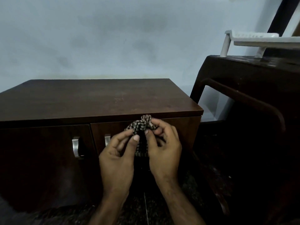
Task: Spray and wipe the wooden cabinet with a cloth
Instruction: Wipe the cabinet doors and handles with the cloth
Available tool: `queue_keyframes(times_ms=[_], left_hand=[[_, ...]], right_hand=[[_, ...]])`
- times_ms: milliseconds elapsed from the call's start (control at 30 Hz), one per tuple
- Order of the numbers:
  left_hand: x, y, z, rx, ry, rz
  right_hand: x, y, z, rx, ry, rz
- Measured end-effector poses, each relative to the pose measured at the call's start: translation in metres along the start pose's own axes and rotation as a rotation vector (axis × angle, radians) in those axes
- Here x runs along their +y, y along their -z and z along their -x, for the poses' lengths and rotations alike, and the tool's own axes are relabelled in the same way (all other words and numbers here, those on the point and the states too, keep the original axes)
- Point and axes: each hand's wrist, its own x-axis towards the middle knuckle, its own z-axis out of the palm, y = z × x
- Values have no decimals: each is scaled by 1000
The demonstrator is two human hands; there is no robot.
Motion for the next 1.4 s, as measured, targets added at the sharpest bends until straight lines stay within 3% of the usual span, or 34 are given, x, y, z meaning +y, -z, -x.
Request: queue_keyframes(times_ms=[233, 500, 600, 833, 1033, 1267, 1400], left_hand=[[-56, 23, 27, 37, 201, -158], [-31, 13, 6, 21, -29, -106], [-61, 29, 19, 2, -3, -235], [-129, 56, 52, -41, 336, -327], [-114, 50, 37, -30, 227, -225], [-129, 57, 49, -44, 331, -191], [-112, 54, 35, 90, 285, -46]], right_hand=[[55, 13, 47, 30, -220, 214], [22, 0, 5, 51, -31, 85], [56, 9, 28, 28, -147, 60], [136, 37, 93, -11, -556, 186], [113, 30, 65, -22, -317, 141], [133, 32, 91, -82, -412, 240], [105, 19, 66, -131, -191, 215]])
